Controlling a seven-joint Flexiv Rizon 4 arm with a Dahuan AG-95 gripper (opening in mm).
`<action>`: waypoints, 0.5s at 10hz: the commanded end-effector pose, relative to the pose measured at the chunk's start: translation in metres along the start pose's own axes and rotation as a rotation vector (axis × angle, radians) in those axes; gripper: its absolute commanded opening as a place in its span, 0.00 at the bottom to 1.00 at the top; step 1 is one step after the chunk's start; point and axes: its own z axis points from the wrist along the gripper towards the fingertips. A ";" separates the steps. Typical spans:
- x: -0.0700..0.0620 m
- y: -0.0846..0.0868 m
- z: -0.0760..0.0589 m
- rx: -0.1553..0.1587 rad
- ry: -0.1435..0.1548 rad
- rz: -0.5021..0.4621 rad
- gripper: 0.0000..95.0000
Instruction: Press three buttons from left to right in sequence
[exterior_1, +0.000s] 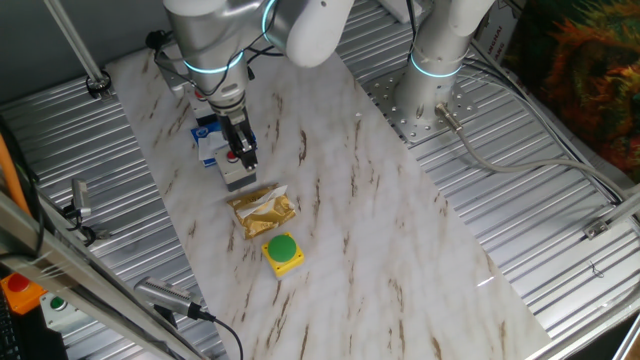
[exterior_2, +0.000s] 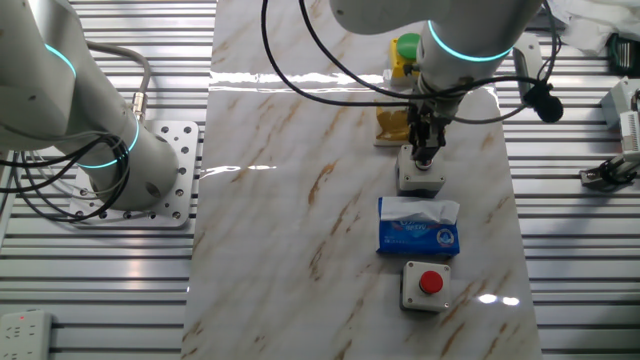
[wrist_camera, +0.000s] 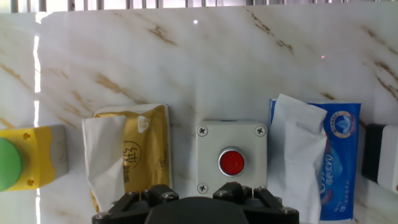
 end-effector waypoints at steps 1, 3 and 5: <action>0.000 0.000 0.000 0.003 -0.001 0.004 0.60; 0.000 0.000 0.001 0.002 -0.004 0.006 0.60; -0.001 -0.001 0.002 0.002 -0.011 0.006 0.60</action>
